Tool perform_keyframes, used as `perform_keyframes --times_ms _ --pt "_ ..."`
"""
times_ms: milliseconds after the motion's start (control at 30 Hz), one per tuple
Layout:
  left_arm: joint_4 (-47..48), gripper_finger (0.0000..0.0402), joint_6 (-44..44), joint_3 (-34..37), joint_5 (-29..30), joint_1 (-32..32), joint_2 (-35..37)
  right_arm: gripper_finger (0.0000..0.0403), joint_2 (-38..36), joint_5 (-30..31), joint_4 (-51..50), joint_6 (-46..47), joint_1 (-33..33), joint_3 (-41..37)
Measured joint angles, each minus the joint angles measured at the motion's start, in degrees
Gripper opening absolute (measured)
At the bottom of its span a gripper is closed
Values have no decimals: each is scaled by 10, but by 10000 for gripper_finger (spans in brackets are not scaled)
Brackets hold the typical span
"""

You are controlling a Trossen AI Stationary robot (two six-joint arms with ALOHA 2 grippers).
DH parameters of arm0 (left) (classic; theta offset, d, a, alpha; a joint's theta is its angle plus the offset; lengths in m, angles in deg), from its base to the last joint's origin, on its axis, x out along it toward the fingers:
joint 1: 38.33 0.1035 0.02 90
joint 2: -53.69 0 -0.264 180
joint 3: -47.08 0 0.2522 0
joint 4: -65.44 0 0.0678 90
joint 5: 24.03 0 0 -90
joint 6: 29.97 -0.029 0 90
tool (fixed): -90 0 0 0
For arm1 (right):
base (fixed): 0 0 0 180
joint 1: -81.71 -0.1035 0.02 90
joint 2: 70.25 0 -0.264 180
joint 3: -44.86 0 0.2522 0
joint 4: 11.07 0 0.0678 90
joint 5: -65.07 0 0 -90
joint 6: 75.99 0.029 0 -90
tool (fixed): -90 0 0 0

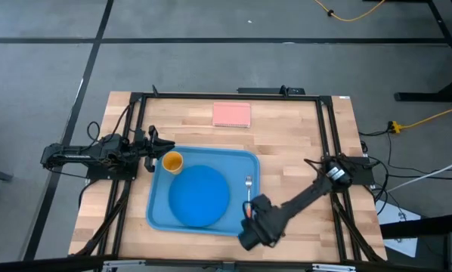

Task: Pick and place plate/cup/fork/spoon on tray
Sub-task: Put the spoon on the blue tray to the right of the blue plate

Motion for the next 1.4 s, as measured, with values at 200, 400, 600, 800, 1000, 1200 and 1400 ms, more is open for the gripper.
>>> perform_keyframes --times_ms 200,400,600,800,1000,1200,1400 --pt "0 55 0 0 0 0 0 149 -7 -3 -48 26 -45 0" --pt "0 55 0 0 0 0 0 152 -7 -2 -33 11 -50 -44" --pt "0 55 0 0 0 0 0 152 -27 3 23 3 -48 -111" --pt "0 55 0 0 0 0 0 152 -128 43 118 17 -54 -224" --pt "0 55 0 0 0 0 0 152 -202 29 353 20 -53 -383" --pt "0 55 0 0 0 0 0 152 -199 14 375 13 -46 -396" --pt "0 55 0 0 0 0 0 152 -187 -18 356 -32 -22 -394"
